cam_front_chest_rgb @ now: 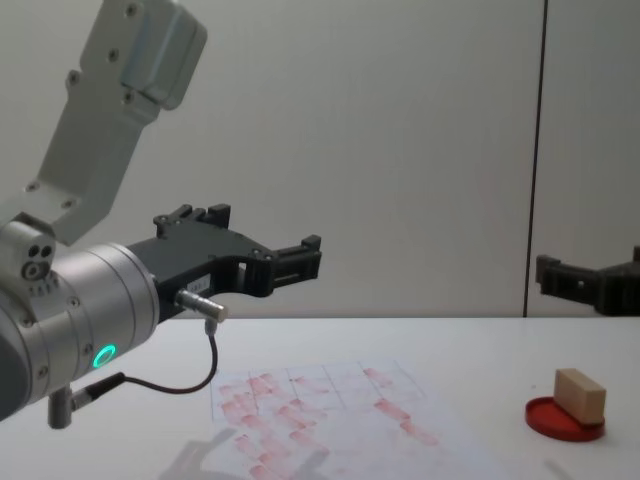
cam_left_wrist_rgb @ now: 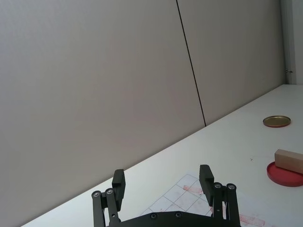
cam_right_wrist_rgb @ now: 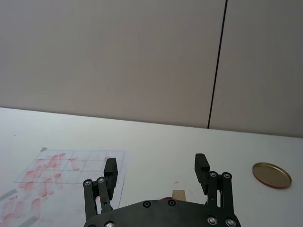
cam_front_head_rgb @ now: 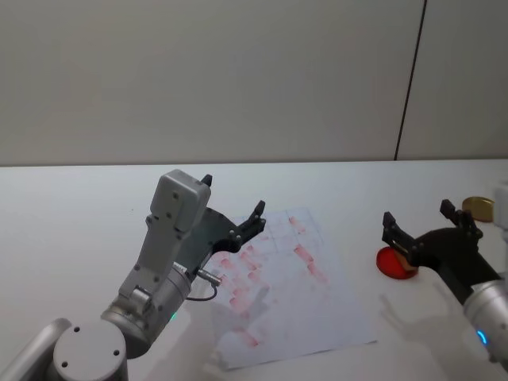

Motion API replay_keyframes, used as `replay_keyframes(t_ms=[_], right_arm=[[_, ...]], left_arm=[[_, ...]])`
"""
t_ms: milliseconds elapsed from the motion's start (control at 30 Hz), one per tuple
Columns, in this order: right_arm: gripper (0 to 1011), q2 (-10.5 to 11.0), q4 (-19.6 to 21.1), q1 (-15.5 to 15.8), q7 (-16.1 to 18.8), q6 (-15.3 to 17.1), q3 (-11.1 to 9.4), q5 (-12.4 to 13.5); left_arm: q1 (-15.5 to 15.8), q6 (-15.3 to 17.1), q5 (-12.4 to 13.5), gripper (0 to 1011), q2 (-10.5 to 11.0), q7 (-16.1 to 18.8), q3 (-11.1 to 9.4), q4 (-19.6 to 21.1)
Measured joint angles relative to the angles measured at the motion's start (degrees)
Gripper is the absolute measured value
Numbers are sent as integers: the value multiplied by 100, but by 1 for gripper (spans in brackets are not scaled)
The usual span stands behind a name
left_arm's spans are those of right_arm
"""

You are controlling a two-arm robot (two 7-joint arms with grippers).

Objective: Use the one hand to pick up the stamp and affix it onto the A4 paper.

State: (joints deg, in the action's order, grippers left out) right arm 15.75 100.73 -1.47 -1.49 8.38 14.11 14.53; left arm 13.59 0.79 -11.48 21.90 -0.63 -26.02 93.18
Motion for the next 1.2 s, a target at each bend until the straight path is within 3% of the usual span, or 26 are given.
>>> replay_keyframes(t_ms=[533, 1200], right_arm=[[1001, -557, -600, -631, -662, 1023, 49, -163], [1001, -751, -1230, -1047, -633, 1701, -45, -285]], left_arm=[[0, 0, 0, 993, 0, 0, 0, 0], [0, 0, 0, 993, 0, 0, 0, 0]])
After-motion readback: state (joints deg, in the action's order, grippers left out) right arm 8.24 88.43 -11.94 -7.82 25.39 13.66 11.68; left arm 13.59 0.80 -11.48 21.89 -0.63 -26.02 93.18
